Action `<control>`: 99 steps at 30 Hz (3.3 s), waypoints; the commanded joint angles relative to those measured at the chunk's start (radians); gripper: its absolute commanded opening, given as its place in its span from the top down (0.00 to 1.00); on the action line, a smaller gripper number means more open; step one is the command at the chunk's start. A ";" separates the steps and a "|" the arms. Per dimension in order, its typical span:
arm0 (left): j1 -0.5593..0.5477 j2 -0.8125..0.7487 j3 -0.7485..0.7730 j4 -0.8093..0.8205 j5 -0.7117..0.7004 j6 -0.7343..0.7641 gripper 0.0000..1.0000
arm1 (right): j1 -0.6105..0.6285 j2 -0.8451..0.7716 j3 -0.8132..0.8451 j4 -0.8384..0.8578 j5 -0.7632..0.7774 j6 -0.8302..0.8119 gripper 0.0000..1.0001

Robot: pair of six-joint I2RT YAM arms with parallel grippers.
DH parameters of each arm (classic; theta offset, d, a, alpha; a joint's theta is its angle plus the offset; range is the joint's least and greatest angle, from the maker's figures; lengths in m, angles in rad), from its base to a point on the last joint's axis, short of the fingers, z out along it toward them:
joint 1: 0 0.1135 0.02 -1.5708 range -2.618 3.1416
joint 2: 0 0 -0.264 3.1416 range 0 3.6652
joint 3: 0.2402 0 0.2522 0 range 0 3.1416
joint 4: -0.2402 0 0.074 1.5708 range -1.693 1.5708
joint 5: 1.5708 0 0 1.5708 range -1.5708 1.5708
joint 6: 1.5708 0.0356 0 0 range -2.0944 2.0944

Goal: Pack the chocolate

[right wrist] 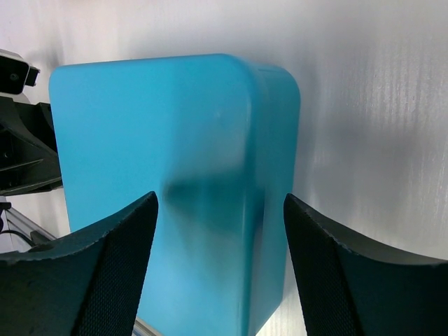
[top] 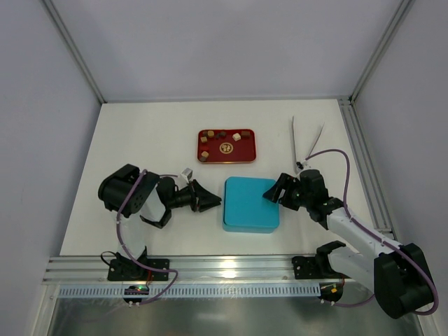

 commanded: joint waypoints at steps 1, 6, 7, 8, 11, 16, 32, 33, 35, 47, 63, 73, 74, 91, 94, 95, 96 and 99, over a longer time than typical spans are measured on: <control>0.005 0.010 -0.012 0.023 -0.005 0.031 0.73 | 0.001 -0.017 0.039 0.020 -0.004 0.001 0.27; -0.008 0.012 -0.010 0.016 -0.009 0.034 0.73 | 0.000 -0.030 0.046 0.014 -0.012 0.010 0.30; -0.011 0.012 -0.007 0.015 -0.015 0.034 0.74 | 0.000 -0.031 0.047 0.012 -0.015 0.013 0.31; -0.020 0.012 -0.005 0.012 -0.017 0.036 0.74 | 0.001 -0.036 0.049 0.009 -0.015 0.013 0.31; -0.032 0.012 -0.002 0.000 -0.026 0.039 0.74 | 0.001 -0.045 0.053 -0.001 -0.015 0.015 0.32; -0.037 0.007 -0.002 -0.005 -0.029 0.042 0.75 | 0.001 -0.051 0.059 -0.006 -0.016 0.018 0.35; -0.063 -0.005 0.004 -0.030 -0.045 0.046 0.76 | 0.001 -0.053 0.076 -0.011 -0.033 0.028 0.36; -0.064 -0.005 0.004 -0.030 -0.045 0.046 0.76 | 0.000 -0.050 0.076 -0.009 -0.033 0.028 0.36; -0.071 -0.005 0.007 -0.034 -0.048 0.048 0.76 | 0.001 -0.042 0.081 -0.011 -0.035 0.028 0.36; -0.086 -0.010 0.016 -0.066 -0.055 0.059 0.76 | 0.004 -0.021 0.102 -0.015 -0.050 0.028 0.36; -0.098 -0.031 0.027 -0.135 -0.071 0.085 0.78 | 0.017 -0.014 0.110 -0.021 -0.047 0.025 0.35; -0.104 -0.029 0.031 -0.151 -0.077 0.086 0.79 | 0.029 -0.010 0.128 -0.041 -0.036 0.018 0.35; -0.104 -0.031 0.033 -0.155 -0.077 0.088 0.79 | 0.032 -0.010 0.128 -0.041 -0.038 0.016 0.35; -0.107 -0.029 0.034 -0.189 -0.086 0.100 0.82 | 0.098 0.042 0.174 -0.075 0.022 0.004 0.30; -0.110 -0.031 0.037 -0.197 -0.089 0.103 0.83 | 0.115 0.050 0.181 -0.078 0.033 0.004 0.30; -0.109 -0.031 0.036 -0.198 -0.091 0.105 0.84 | 0.119 0.051 0.182 -0.077 0.039 0.005 0.30; -0.110 -0.031 0.040 -0.201 -0.092 0.106 0.84 | 0.122 0.055 0.187 -0.080 0.042 0.005 0.30; -0.110 -0.033 0.039 -0.214 -0.097 0.112 0.86 | 0.136 0.061 0.190 -0.083 0.051 0.004 0.30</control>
